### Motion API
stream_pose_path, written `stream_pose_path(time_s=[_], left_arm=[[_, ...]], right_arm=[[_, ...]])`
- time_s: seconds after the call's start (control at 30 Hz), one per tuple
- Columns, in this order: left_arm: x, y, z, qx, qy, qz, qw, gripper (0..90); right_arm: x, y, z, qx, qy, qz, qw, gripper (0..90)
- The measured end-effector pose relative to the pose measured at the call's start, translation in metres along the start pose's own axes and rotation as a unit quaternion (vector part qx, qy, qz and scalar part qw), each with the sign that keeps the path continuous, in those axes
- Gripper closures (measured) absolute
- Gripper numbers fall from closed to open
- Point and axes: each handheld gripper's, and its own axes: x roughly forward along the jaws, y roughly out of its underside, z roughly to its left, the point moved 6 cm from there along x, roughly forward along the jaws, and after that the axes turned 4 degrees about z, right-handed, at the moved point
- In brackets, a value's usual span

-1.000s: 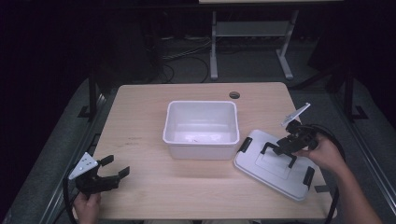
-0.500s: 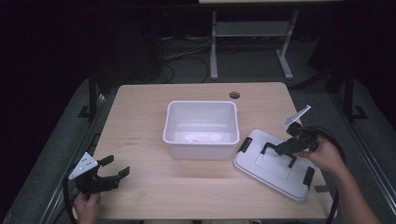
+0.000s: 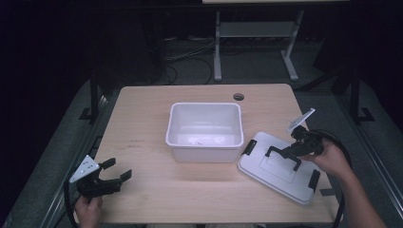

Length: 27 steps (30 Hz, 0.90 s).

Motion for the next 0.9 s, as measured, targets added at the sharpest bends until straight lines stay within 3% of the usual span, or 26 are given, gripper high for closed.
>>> stream_pose_path(time_s=[0.33,0.9], left_arm=[[-0.001,0.0,0.0,-0.002,0.001,-0.002,1.0,15.7],[-0.001,-0.001,0.0,-0.001,-0.001,-0.003,1.0,15.7]], right_arm=[[-0.005,0.001,0.005,-0.012,0.005,0.002,0.9999,84.5],[-0.048,-0.011,0.024,-0.039,0.018,-0.022,0.9988,84.5]])
